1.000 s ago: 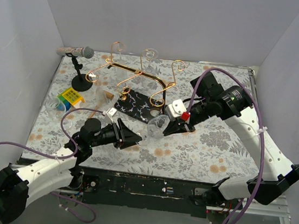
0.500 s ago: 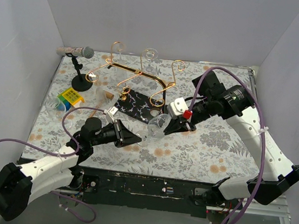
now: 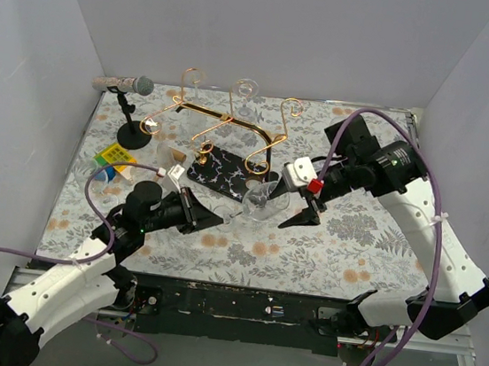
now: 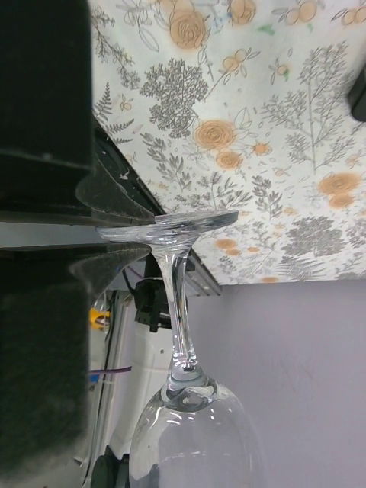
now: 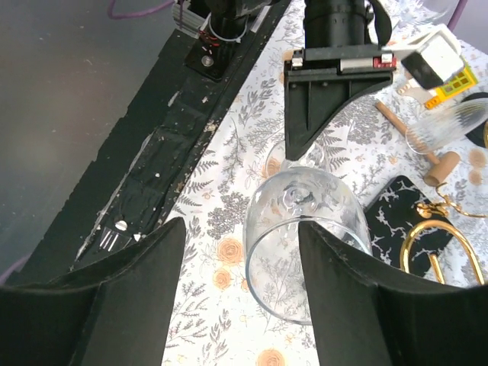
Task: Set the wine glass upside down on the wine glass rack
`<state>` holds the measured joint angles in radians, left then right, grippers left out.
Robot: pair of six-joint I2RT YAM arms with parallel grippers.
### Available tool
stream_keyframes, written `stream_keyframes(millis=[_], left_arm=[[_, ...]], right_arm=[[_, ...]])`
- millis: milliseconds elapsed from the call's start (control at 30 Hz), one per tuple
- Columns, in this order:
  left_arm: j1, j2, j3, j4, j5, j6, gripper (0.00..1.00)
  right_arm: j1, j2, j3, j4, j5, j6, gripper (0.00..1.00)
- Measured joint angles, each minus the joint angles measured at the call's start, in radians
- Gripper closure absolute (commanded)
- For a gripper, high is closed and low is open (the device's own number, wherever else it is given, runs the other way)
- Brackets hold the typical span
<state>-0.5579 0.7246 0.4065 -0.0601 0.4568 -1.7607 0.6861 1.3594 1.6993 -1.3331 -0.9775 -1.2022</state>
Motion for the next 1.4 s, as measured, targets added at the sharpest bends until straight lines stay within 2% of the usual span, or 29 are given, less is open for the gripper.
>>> stream_keyframes(millis=[200, 400, 800, 1067, 1400], left_arm=[[0.005, -0.028, 0.159, -0.265, -0.116, 0.138, 1.00], [0.006, 0.043, 0.357, -0.552, -0.271, 0.297, 1.00], [0.007, 0.143, 0.688, -0.911, -0.540, 0.584, 1.00], [0.007, 0.226, 0.888, -1.062, -0.714, 0.774, 1.00], [-0.029, 0.379, 1.028, -1.139, -0.883, 0.959, 1.00]], right_arm=[[-0.076, -0.033, 0.021, 0.002, -0.015, 0.003, 0.27], [-0.161, -0.079, 0.069, 0.008, -0.017, 0.021, 0.27], [-0.280, -0.101, 0.127, 0.016, 0.008, 0.050, 0.27], [-0.346, -0.076, 0.139, 0.027, -0.019, 0.071, 0.27], [-0.391, -0.068, 0.138, 0.047, -0.056, 0.077, 0.27]])
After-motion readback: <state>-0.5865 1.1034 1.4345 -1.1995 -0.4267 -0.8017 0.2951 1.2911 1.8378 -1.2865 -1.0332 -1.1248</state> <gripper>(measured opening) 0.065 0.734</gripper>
